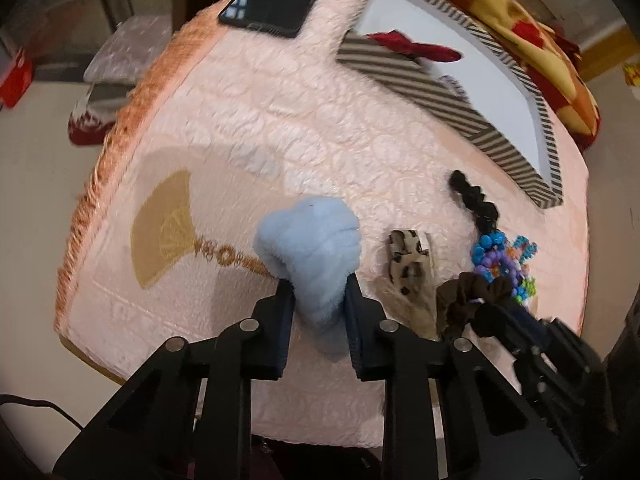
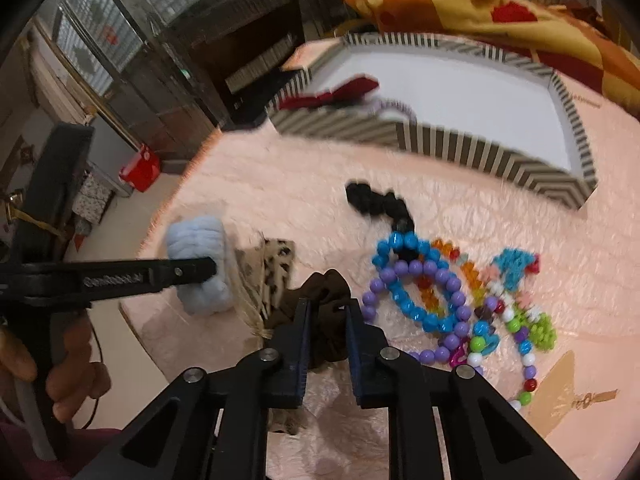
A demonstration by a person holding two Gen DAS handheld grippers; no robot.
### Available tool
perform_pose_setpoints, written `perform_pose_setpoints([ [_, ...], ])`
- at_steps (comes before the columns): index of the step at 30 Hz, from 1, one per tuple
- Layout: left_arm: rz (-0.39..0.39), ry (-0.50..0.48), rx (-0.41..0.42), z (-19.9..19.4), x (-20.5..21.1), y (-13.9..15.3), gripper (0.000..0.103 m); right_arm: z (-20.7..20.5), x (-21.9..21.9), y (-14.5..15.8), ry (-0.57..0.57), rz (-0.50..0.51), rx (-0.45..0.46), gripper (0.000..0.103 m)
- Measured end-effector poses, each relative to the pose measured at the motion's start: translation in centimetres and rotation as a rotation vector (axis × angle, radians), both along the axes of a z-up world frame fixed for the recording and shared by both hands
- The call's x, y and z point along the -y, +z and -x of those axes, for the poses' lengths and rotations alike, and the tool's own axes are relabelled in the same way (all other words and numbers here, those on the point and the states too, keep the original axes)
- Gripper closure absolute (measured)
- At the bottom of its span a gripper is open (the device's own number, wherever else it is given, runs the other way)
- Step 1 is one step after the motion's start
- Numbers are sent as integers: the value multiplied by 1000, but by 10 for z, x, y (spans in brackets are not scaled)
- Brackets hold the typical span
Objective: Organize jewelry
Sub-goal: 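Lift and carry the blue scrunchie and the brown scrunchie with leopard bow toward the tray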
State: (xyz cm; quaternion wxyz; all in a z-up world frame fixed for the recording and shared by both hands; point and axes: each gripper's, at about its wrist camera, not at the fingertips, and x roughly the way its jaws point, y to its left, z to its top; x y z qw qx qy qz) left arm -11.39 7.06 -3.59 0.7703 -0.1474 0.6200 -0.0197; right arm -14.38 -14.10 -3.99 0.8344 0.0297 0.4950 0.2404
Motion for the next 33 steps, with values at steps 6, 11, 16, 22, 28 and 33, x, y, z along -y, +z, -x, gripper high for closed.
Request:
perform_pose_setpoints([
  [6,-9,-25,78,-11,-2,33,82,-4,7,37,-5,-88,41,88],
  [11,-31,-63,136,-24,5,58,82,-12,15,63,-41,-129,91,92],
  [16,-40,-95,160,-38,14,69,82,-25,21,78,-78,-126,134,95],
  [22,-50,-129,160,-50,21,67,82,-29,26,66,-91,-46,89,94],
  [28,-44,-141,123,-55,24,55,81,-25,28,24,-105,-46,-20,43],
  [33,-49,-146,110,-56,24,51,81,-29,28,-9,-140,-42,-68,69],
])
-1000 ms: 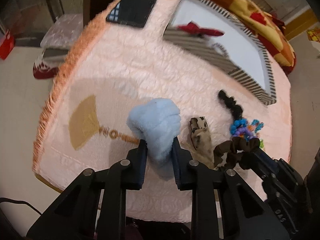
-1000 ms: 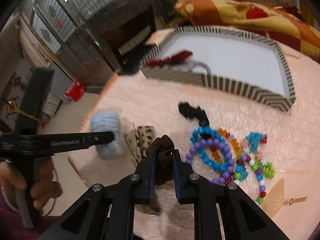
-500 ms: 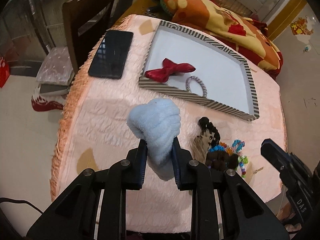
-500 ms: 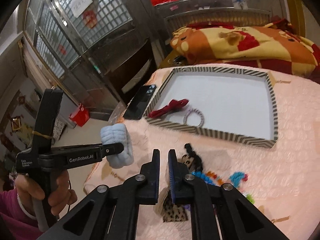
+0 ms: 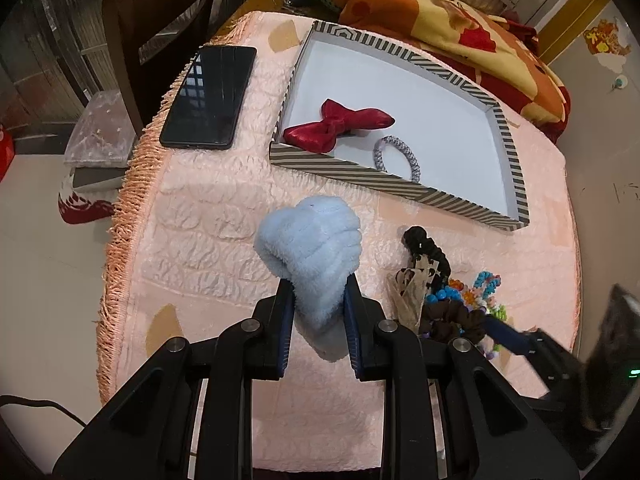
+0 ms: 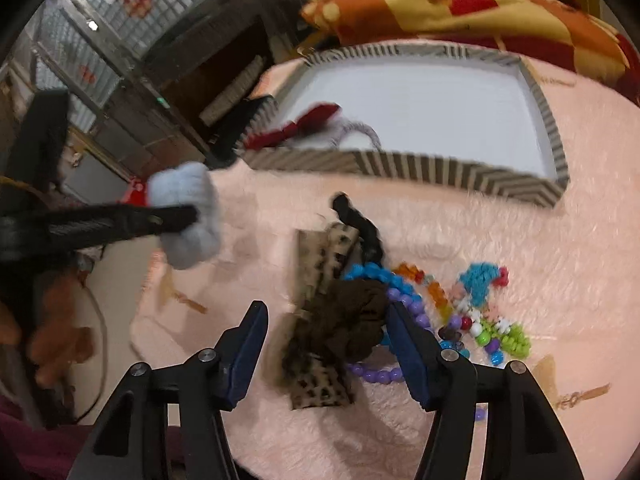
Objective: Organize jewelry
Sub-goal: 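Lift and carry the blue scrunchie and the brown scrunchie with leopard bow toward the tray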
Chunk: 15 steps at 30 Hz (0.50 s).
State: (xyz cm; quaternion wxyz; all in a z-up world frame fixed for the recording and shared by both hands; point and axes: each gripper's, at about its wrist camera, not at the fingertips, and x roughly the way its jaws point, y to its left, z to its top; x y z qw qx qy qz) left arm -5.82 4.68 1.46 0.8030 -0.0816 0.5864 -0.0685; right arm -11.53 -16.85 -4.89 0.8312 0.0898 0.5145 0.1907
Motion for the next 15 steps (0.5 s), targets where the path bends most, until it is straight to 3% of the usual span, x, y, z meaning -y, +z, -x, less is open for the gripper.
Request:
perform_pose_setpoints([
  [2,-2,-3,0,0,1,0,81,-3,10,-4,-40,-67,-19,87],
  [6,-6,-10,6,-1,1,2,81,-2,13,15,-19,-50,34,90],
  [15,-6,-13,44,-13,2,19,81,-11,20,78,-22,-137,157,91],
])
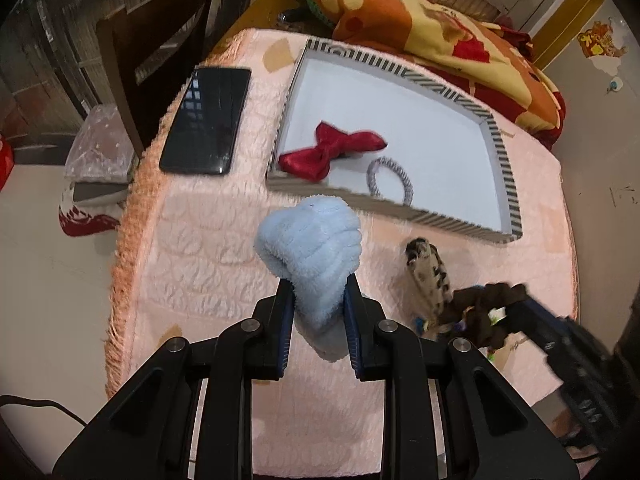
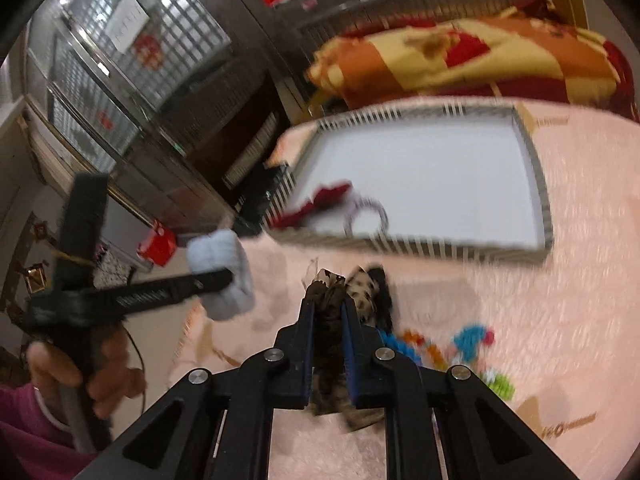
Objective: Organize jewelry
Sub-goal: 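Lift and carry the blue scrunchie and the brown scrunchie with leopard bow toward the tray, then lower both held items into the tray and open both tools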
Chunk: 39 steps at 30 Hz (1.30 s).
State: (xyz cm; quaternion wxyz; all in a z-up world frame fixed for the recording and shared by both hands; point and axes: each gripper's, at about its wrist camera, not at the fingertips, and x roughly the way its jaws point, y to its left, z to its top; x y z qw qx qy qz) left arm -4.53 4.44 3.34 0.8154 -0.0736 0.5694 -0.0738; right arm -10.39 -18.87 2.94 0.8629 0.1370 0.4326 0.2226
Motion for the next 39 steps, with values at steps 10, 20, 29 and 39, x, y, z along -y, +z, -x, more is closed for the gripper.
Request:
perform_pose_setpoints([
  [10,-42,-23,76,-37,7,23,81,-45,0,41,-59,33,97,91],
  [20,-91,-58,97,-97,19,20,81,-112,-10,40,-87,63,80,91],
  [29,-133,-68,51,-146,22,-7,81,-164,-23,15,-93,36,7,91],
  [39,-163,-80,-8,-187,29,-43,81,-212,-12,-40,-145,37,-119,91],
])
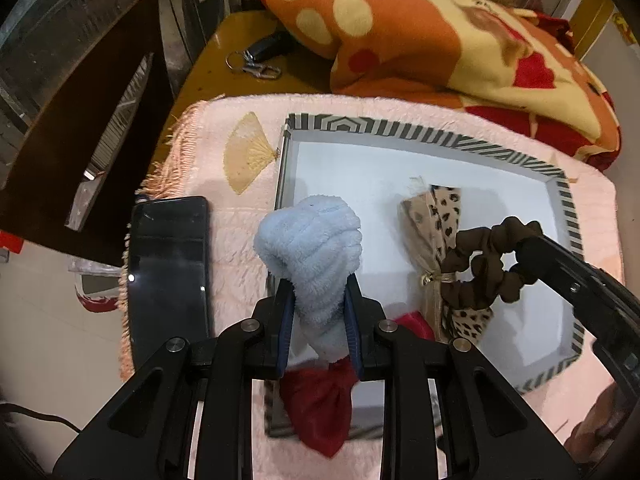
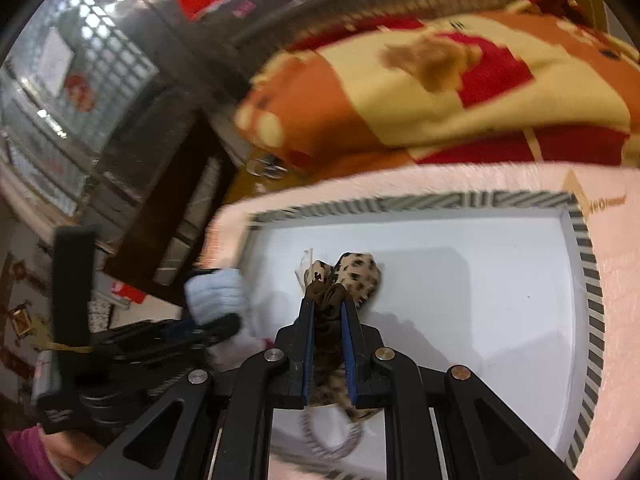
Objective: Organize jewelry
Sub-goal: 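Lower both held items into the tray and open both tools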
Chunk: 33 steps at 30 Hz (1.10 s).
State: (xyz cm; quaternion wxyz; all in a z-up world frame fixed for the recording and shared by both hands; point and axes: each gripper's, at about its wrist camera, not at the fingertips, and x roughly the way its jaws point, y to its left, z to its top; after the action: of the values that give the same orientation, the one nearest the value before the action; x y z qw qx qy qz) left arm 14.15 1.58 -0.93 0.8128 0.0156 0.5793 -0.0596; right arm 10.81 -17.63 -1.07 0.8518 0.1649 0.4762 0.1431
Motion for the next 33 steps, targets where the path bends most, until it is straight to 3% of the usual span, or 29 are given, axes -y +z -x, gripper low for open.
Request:
perform_pose_setpoints([
  [5,-4,-9,-26,-8,2,-14,81,-9,21,-29,-64,-11,-82,91],
  [11,7,0,-36,-14,1,-22,79,-15,5,-35,-30,25,-98,91],
  [13,22,-6,-37,-15,1,-22,71,-16,1,-36,-15,54,-105,86],
  [17,108,-12,-59,-15,-7,-19,59,-6,4,-20,-29,72,-64,66],
  [19,131,-9,-46,-12,-13,-13,46,1,9,-13,-43,72,-46,64],
  [33,84,-51,43,42,-13,27,44,59,17,22,-81,89,39,62],
])
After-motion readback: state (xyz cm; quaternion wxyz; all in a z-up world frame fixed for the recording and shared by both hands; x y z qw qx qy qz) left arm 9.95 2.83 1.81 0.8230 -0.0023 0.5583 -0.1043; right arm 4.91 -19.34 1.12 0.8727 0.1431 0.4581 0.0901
